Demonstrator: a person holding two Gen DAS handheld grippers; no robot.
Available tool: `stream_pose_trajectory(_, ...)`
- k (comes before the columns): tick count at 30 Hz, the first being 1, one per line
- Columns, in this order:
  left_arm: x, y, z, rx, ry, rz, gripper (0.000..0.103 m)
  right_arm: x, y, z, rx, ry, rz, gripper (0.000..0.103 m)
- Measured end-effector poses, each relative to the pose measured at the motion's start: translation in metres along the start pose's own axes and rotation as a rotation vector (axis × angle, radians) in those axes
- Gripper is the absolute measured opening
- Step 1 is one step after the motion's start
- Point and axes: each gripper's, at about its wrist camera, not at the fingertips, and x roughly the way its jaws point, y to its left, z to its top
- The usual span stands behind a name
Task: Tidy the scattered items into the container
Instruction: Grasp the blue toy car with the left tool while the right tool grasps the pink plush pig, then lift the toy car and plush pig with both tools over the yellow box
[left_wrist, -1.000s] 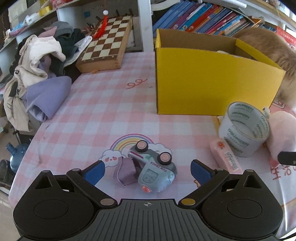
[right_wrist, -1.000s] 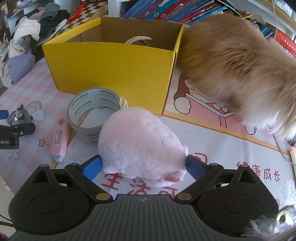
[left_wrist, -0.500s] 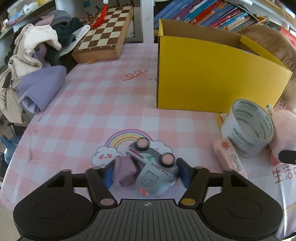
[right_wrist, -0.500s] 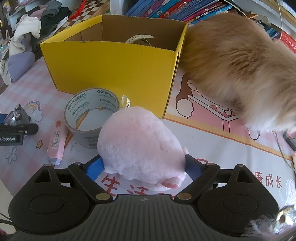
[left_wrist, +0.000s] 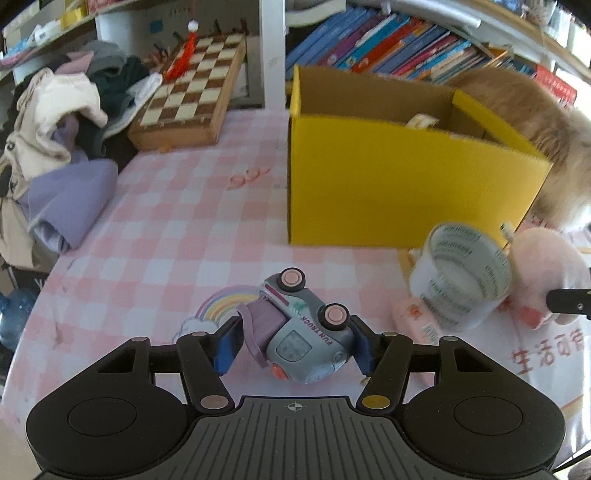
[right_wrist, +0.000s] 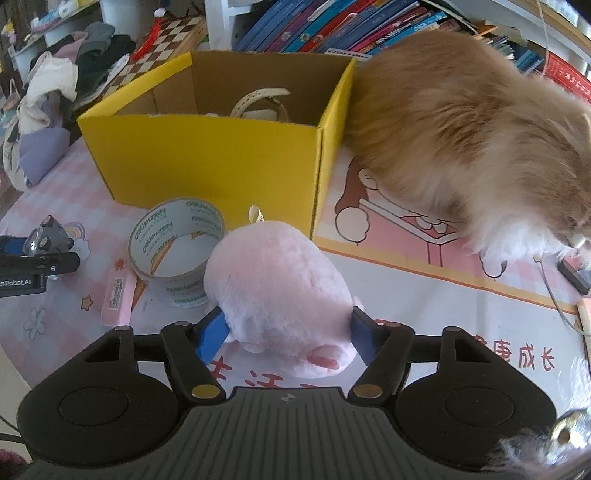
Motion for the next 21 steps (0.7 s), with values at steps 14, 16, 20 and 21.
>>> stream_pose_trajectory(14, -0.023, -0.013, 0.013, 0.026, -0.073, -0.019, 0.06, -0.012, -0.004, 0.0, -0.014, -0.003, 0.032, 0.067)
stream_pose_trajectory(16, -0.025, -0.013, 0.012, 0.021, -0.075, -0.017, 0.06, -0.014, -0.002, 0.002, -0.029, -0.03, 0.027, 0.086)
stream_pose_trajectory(20, -0.027, -0.009, 0.01, 0.006, -0.075, -0.003, 0.06, -0.002, 0.003, 0.007, -0.059, -0.012, 0.038, 0.09)
stream_pose_trajectory(21, -0.028, -0.007, 0.009, 0.003, -0.075, 0.0, 0.06, 0.002, 0.004, 0.008, -0.066, -0.004, 0.039, 0.09)
